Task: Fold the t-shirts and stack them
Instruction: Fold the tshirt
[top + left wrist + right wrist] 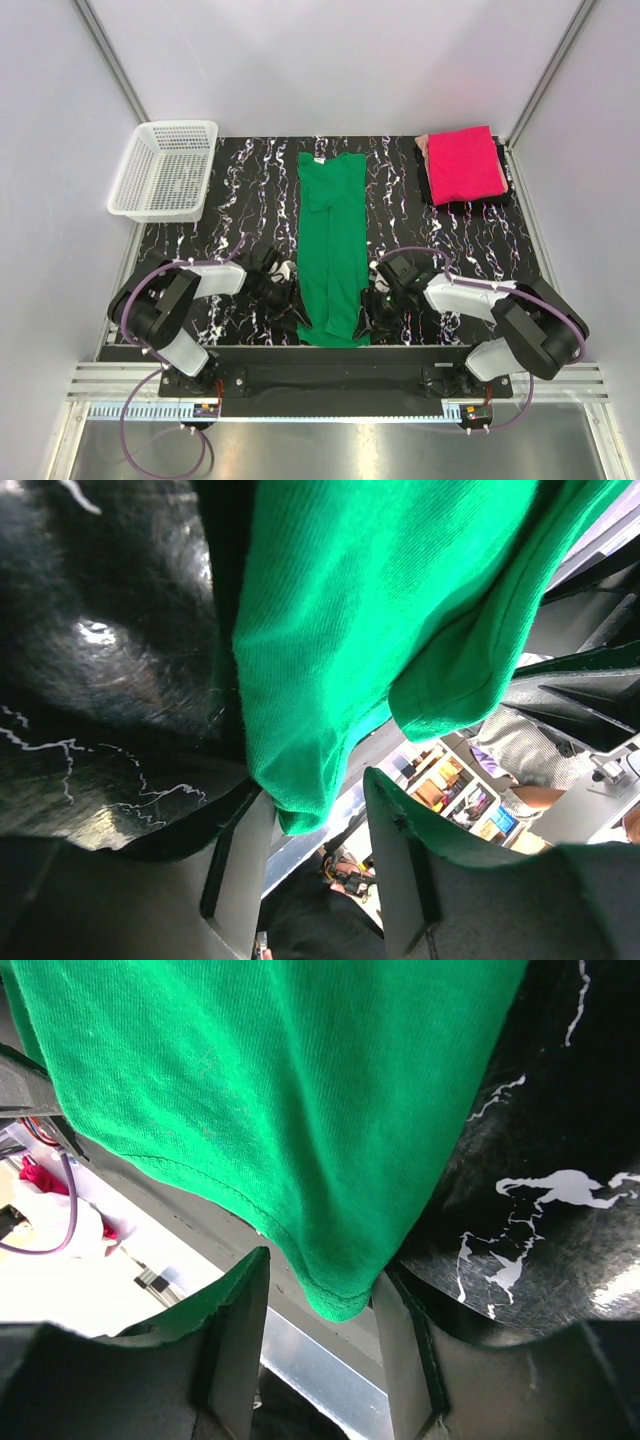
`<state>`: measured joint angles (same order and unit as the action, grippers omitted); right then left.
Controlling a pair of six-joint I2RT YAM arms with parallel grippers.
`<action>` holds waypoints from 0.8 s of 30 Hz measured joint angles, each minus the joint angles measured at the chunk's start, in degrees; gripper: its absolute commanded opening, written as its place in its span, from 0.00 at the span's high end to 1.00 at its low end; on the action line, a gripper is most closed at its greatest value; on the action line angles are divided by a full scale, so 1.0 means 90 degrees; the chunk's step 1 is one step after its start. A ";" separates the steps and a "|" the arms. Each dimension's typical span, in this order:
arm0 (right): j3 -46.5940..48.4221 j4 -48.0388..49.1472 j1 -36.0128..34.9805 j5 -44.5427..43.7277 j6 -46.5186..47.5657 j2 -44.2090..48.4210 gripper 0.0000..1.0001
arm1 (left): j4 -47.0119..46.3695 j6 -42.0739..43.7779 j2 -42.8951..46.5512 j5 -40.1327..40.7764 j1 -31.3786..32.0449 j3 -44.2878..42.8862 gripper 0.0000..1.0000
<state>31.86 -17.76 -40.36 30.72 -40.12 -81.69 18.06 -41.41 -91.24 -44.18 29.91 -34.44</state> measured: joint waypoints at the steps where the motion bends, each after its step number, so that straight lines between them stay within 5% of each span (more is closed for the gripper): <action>1: 0.0019 -0.0017 0.0000 0.0002 0.0000 -0.0032 0.48 | -0.0019 0.0000 0.0000 -0.0002 -0.0002 0.0015 0.55; 6: 0.0163 -0.0017 0.0000 0.0053 0.0034 -0.0240 0.55 | -0.0114 0.0002 -0.0090 -0.0063 -0.0005 0.0039 0.67; 7: 0.0185 -0.0017 0.0000 0.0046 0.0049 -0.0287 0.62 | -0.0126 0.0019 -0.0117 -0.0051 -0.0005 0.0041 0.76; 12: 0.0194 -0.0017 0.0000 -0.0032 0.0114 -0.0398 0.83 | -0.0182 0.0097 -0.0209 -0.0024 -0.0012 0.0097 0.95; 16: 0.0185 -0.0017 0.0000 -0.0119 0.0134 -0.0415 1.00 | -0.0221 0.0102 -0.0206 -0.0090 -0.0017 0.0107 1.00; 24: 0.0172 -0.0015 0.0000 -0.0126 0.0092 -0.0408 1.00 | -0.0223 0.0155 -0.0192 -0.0102 -0.0017 0.0114 0.98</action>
<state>33.41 -17.89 -40.36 29.58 -39.29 -85.36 16.05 -40.01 -92.97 -45.10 29.76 -33.41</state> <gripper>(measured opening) 0.025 0.067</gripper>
